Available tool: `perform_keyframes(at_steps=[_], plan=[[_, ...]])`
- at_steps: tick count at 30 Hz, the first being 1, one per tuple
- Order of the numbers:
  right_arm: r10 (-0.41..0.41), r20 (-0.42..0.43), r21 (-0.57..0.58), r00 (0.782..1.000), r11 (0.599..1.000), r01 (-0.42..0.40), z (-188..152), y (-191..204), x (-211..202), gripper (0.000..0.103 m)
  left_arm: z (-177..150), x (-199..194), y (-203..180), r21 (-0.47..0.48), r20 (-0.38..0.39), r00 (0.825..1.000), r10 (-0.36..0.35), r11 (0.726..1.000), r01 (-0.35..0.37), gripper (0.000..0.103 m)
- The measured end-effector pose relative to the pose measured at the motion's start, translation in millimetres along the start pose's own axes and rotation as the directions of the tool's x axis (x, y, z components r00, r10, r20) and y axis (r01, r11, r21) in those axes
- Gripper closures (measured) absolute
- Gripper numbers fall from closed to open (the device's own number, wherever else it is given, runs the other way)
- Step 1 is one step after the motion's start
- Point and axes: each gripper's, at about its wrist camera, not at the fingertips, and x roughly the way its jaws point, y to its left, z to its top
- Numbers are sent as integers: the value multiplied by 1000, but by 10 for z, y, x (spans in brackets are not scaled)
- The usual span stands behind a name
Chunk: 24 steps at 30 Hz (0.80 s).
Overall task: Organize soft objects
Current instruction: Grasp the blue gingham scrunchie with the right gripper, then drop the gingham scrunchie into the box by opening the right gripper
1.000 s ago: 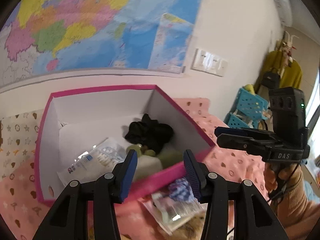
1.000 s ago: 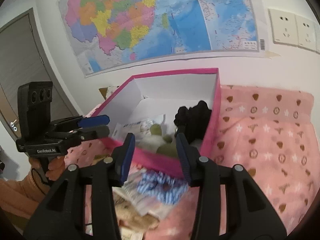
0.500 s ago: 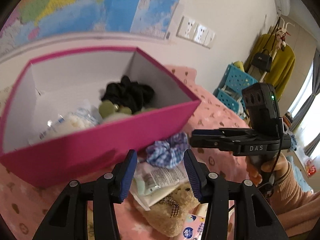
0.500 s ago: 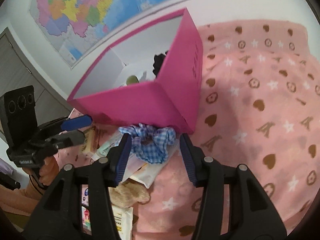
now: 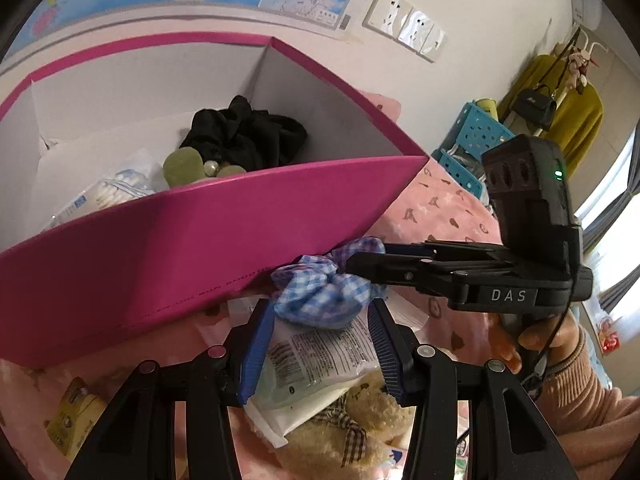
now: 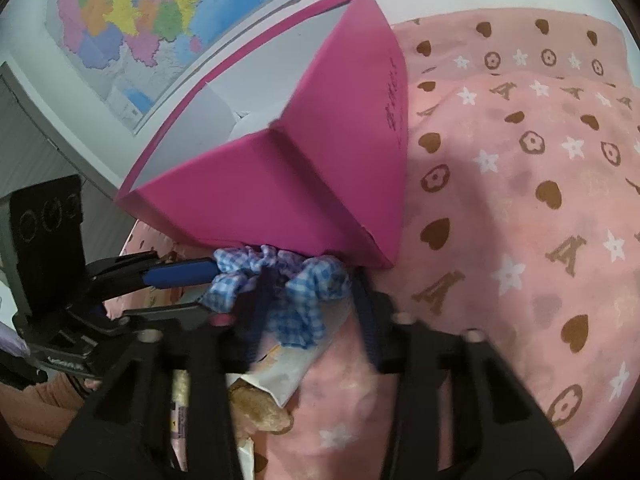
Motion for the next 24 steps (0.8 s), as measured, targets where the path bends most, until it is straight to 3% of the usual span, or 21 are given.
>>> perform_keyframes(at_steps=[5,11,13,24], plan=[[-16,26,-44,1000,999,17,-53,78,-84,90,24,23,27,-16,-1,1000,-22,1000,22,54],[20,83,-79,996,997,-14,-81,229,-337,91,11,-6,-14,-12,5,999,-46,999,46,54],[30,104,-94,994,995,-20,-79,295,-431,91,16,-24,-37,-8,9,998,-60,998,60,59],[88,203,-217,975,975,-43,37,749,-848,91,94,-510,-332,88,134,990,-51,995,39,63]])
